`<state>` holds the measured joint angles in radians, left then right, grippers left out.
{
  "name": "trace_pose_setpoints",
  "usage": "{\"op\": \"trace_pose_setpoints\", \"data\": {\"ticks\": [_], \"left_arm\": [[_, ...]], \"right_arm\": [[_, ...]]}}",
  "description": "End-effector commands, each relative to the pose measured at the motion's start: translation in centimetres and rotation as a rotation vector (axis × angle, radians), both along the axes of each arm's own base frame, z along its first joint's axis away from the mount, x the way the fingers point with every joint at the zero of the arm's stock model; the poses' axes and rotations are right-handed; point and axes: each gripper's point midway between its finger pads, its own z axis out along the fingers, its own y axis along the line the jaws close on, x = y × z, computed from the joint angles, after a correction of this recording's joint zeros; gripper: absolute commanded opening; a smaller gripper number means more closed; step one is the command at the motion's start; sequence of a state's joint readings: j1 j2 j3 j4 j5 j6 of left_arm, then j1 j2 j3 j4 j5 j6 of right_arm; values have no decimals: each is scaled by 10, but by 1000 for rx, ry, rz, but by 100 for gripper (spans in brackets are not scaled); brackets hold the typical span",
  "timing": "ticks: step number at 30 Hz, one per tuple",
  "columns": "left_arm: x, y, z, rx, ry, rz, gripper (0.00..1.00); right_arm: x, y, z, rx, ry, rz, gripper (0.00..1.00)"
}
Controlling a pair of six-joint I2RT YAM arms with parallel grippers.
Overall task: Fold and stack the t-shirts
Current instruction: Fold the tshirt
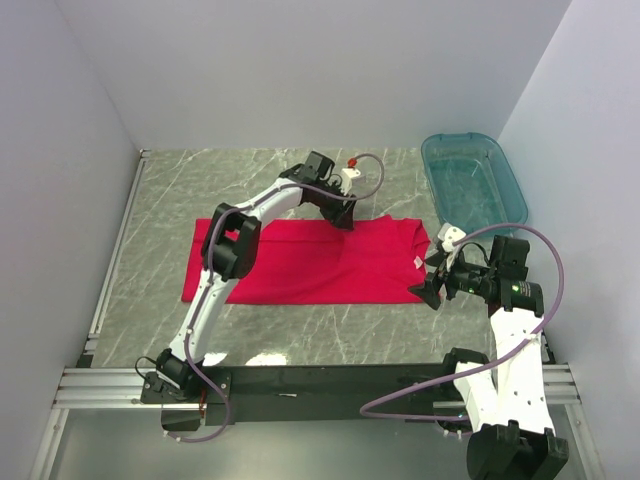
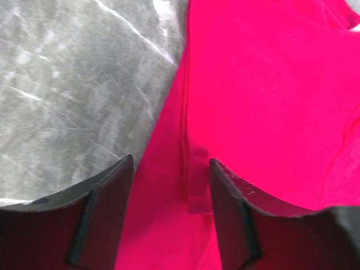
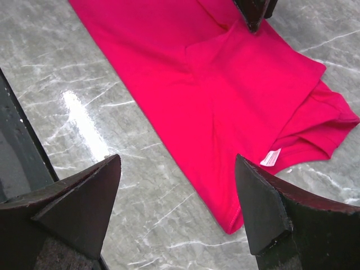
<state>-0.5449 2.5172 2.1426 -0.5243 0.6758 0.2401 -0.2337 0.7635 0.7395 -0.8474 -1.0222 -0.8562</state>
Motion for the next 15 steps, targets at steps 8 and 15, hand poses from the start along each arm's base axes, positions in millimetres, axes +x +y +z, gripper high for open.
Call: {"op": "trace_pose_setpoints", "data": {"ticks": [8,15], "left_arm": [[-16,2,-17,95,9,5,40],[33,16,-4,150,-95,213,0]], "right_arm": [[5,1,9,10,-38,2,88],[5,1,9,9,-40,0,88]]}}
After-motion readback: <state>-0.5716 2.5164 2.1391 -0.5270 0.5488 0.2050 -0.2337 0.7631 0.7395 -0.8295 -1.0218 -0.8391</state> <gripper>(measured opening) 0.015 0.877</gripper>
